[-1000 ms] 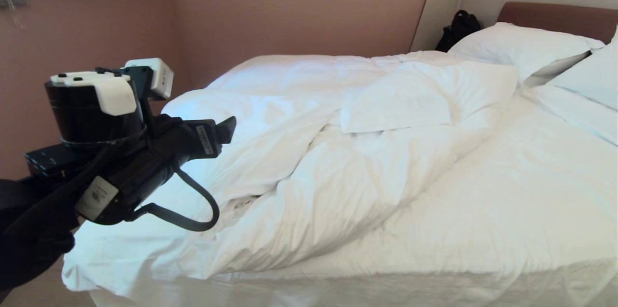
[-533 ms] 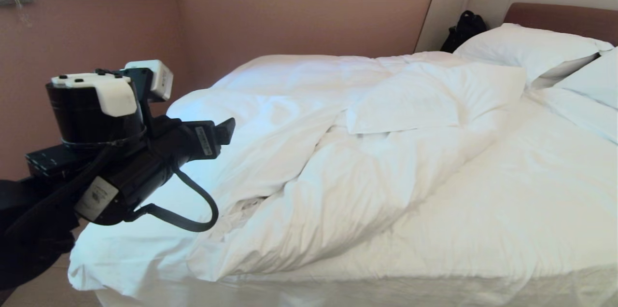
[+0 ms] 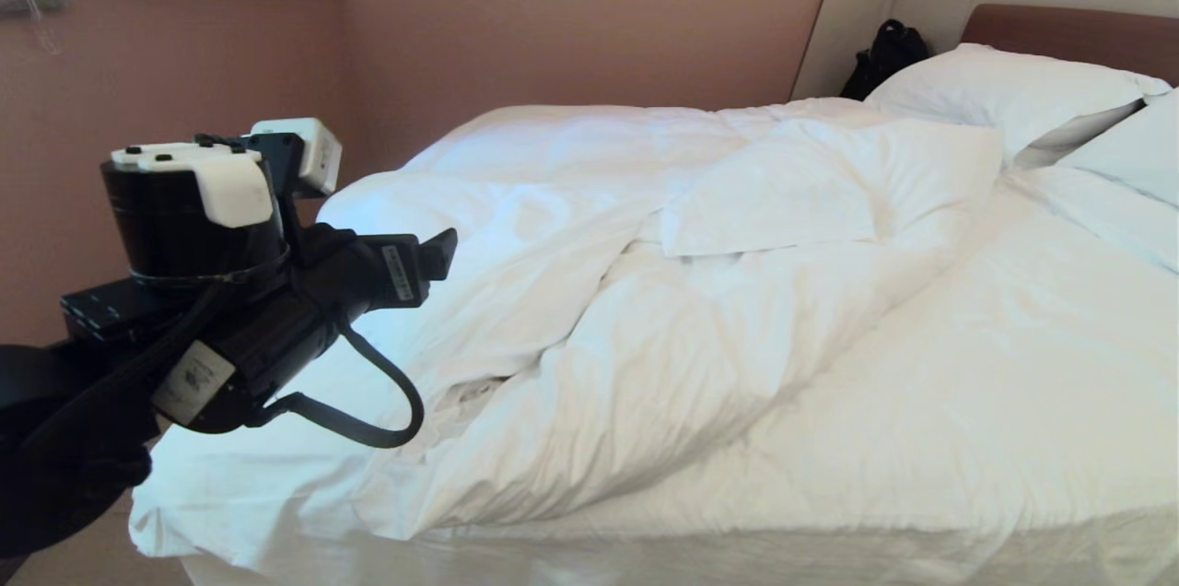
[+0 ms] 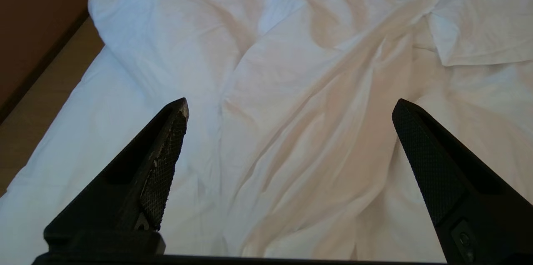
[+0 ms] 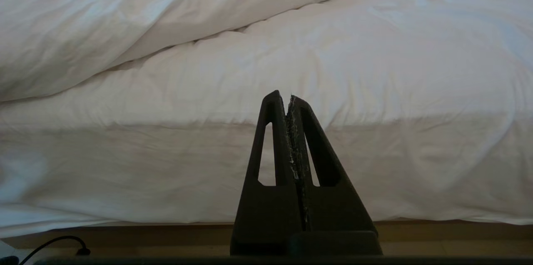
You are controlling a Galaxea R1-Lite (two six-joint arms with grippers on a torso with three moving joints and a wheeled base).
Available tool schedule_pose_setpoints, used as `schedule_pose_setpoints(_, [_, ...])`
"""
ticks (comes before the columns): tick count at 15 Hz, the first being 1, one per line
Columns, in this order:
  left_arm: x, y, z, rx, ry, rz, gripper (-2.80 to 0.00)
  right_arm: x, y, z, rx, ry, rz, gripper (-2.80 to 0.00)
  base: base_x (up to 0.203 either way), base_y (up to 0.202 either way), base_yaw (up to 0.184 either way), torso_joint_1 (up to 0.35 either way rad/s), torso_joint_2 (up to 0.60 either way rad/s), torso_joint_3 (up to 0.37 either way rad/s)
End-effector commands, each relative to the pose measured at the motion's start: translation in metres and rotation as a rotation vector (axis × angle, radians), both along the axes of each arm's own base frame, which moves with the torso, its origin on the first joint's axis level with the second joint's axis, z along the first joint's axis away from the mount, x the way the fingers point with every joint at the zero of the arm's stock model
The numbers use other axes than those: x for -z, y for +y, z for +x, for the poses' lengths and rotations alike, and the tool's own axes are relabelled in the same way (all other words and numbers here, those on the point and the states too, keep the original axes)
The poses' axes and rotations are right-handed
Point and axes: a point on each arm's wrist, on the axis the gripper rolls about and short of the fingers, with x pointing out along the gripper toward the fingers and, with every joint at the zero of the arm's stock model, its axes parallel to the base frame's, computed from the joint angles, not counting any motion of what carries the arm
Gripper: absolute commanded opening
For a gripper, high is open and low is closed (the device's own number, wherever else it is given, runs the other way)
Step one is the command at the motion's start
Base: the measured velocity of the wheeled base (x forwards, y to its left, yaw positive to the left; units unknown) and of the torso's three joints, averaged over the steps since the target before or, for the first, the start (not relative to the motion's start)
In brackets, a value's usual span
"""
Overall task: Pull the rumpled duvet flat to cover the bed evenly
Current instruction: Hold the folded corner of the quilt
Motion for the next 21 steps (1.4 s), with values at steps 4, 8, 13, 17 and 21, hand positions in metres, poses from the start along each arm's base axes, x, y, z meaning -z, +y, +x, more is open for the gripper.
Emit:
schedule_pose_setpoints(4, [0.005, -0.001, 0.007, -0.013, 0.014, 0.004, -2.8, 0.0, 0.0, 0.0, 0.0, 0.0, 0.001, -2.8, 0.0, 0.0, 0.0, 0.0, 0.0, 0.0])
schedule_pose_setpoints(8, [0.006, -0.001, 0.007, -0.014, 0.016, 0.007, -2.8, 0.0, 0.0, 0.0, 0.0, 0.0, 0.0, -2.8, 0.0, 0.0, 0.0, 0.0, 0.0, 0.0])
schedule_pose_setpoints(13, [0.01, -0.002, 0.01, -0.014, 0.028, 0.013, -2.8, 0.0, 0.0, 0.0, 0.0, 0.0, 0.001, -2.8, 0.0, 0.0, 0.0, 0.0, 0.0, 0.0])
schedule_pose_setpoints(17, [0.017, -0.005, 0.015, -0.013, 0.05, 0.03, -2.8, 0.0, 0.0, 0.0, 0.0, 0.0, 0.001, -2.8, 0.0, 0.0, 0.0, 0.0, 0.0, 0.0])
schedule_pose_setpoints(21, [0.018, -0.015, 0.038, 0.001, 0.051, 0.044, -2.8, 0.0, 0.0, 0.0, 0.0, -0.002, 0.0, -2.8, 0.0, 0.0, 0.0, 0.0, 0.0, 0.0])
